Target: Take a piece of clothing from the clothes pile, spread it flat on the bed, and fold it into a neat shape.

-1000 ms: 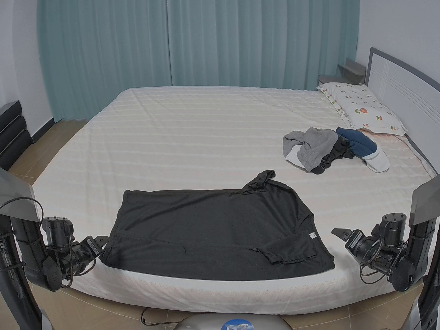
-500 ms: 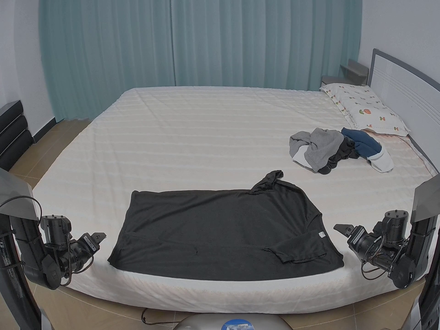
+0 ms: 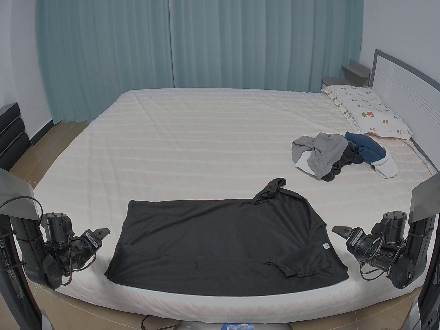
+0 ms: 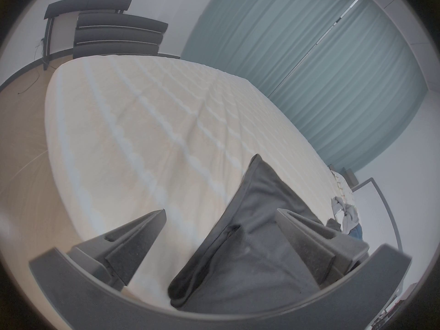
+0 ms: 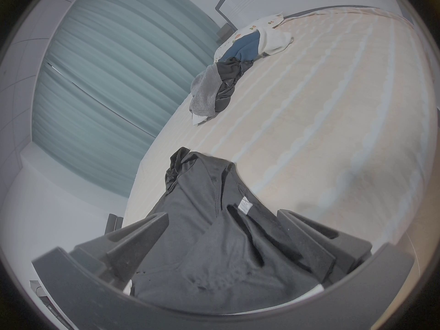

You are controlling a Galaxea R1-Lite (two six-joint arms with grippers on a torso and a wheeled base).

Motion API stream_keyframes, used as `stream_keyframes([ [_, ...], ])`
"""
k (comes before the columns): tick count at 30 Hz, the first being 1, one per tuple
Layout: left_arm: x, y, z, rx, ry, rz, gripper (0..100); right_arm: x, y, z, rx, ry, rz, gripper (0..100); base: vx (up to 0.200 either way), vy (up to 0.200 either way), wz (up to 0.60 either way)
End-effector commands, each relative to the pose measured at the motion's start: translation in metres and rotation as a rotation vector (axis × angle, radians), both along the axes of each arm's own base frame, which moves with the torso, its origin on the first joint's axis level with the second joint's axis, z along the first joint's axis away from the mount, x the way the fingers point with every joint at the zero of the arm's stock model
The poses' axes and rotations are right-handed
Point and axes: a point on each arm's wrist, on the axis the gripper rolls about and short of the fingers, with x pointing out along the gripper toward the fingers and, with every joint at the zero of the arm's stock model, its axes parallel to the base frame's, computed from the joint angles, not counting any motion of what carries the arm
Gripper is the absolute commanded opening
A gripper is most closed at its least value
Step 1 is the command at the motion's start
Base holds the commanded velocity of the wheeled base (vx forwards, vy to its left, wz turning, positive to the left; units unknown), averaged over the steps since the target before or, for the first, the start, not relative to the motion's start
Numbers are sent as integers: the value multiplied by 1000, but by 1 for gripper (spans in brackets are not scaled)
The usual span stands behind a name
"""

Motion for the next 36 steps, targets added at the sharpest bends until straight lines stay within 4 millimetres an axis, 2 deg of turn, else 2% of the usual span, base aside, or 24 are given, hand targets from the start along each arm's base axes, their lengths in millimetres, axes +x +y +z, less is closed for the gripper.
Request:
stream_keyframes([
  [1,5,-2,1,-14,-16,2,100,1,0,-5,0,12,0,100,0,0,0],
  [6,11,-2,3,-25,-40,9,100,4,1,-11,18,33,6,100,0,0,0],
  [13,32,-4,12,-29,-121,4,100,6,1,-12,112,46,13,100,0,0,0],
  [16,47,-3,17,-25,-167,0,100,6,1,-13,117,52,15,100,0,0,0],
  [23,103,-1,20,-73,-138,-93,100,5,2,-18,119,77,25,100,0,0,0],
  [25,106,-1,20,-83,-129,-110,100,6,2,-19,119,77,25,100,0,0,0],
  [26,125,1,17,-114,-103,-173,100,6,3,-20,119,80,26,100,0,0,0],
  [27,125,1,17,-114,-103,-173,100,6,3,-20,119,80,26,100,0,0,0],
  [28,145,2,9,-98,-87,-198,100,4,5,-21,118,90,35,100,0,0,0],
  [29,153,3,4,-82,-83,-208,100,3,5,-21,117,95,38,100,0,0,0],
  [30,153,3,4,-82,-83,-208,100,3,5,-21,117,95,38,100,0,0,0],
  [32,171,2,-8,-57,-69,-228,100,3,8,-22,115,98,47,100,0,0,0],
  [35,178,-2,-13,-55,-51,-231,100,4,8,-25,114,106,47,100,0,0,0],
  [36,181,-9,-18,-55,-39,-246,100,4,8,-28,113,115,47,100,0,0,0],
])
